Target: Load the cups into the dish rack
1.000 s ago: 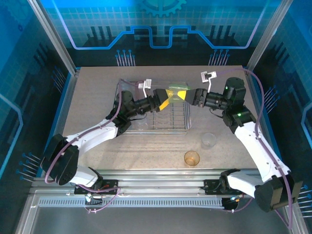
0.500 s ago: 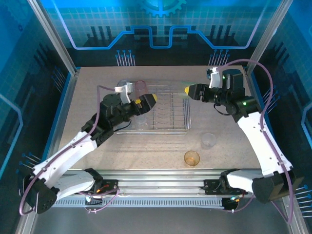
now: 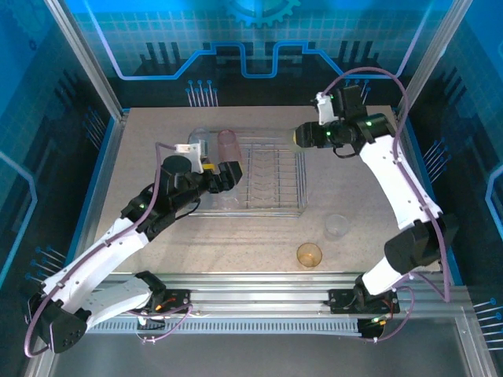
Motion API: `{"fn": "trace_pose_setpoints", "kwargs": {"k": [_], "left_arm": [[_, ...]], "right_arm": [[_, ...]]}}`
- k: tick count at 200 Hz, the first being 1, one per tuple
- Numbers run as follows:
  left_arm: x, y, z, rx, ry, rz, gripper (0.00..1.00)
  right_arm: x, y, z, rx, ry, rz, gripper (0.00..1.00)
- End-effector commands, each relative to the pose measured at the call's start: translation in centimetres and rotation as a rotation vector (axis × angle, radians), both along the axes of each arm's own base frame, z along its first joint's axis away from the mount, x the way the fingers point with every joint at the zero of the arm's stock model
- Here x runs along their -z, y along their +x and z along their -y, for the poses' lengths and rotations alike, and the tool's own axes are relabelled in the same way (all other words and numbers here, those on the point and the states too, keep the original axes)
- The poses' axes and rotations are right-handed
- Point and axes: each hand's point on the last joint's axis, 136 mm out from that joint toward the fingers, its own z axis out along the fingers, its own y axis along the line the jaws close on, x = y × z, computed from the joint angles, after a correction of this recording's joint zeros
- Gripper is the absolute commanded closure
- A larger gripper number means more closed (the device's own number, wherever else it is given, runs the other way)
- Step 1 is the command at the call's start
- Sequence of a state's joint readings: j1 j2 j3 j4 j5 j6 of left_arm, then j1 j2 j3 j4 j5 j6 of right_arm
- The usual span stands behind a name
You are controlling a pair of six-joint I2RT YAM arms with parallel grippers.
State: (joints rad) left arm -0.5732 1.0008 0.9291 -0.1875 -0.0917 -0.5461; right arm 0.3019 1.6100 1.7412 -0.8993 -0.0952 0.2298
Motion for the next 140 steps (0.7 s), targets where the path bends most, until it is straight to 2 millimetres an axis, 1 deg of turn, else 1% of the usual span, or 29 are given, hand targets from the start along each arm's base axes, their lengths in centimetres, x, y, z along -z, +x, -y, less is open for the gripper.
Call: {"fn": "trace_pose_setpoints", "kwargs": {"k": [1, 14, 28, 62, 85, 108, 126, 140], "left_arm": [[-1.8, 0.1, -0.7, -0.017, 0.037, 0.075, 0.01], [-1.9, 0.2, -0.8, -0.022, 0.048, 0.09, 0.01], [-2.2, 0.3, -1.1, -0.035, 0.06, 0.109, 0.01], [-3.0, 0.6, -2.1, -0.093, 0.057, 0.187, 0.01], [-3.4, 1.0, -2.5, -0.119, 0.058, 0.231, 0.01], [-3.3, 1.6, -2.6, -0.135, 0.074, 0.262, 0.01], [-3.3, 2.0, -2.5, -0.143, 0.087, 0.278, 0.0], [-3.2, 2.5, -2.5, -0.149, 0.097, 0.284, 0.01]], "right_arm": [[0.5, 0.2, -0.6, -0.057, -0.097, -0.016, 0.76], [1.0, 0.9, -1.3, -0.086, -0.128, -0.019, 0.76], [2.2, 1.7, -1.8, -0.117, -0.163, -0.041, 0.75], [5.0, 3.5, -1.9, -0.151, -0.276, -0.105, 0.75], [6.2, 4.6, -2.3, -0.171, -0.34, -0.096, 0.76], [7.7, 5.5, -2.6, -0.207, -0.403, -0.093, 0.77], [8.9, 5.9, -3.2, -0.259, -0.443, -0.095, 0.77], [9.8, 6.2, -3.1, -0.273, -0.47, -0.114, 0.77]]}}
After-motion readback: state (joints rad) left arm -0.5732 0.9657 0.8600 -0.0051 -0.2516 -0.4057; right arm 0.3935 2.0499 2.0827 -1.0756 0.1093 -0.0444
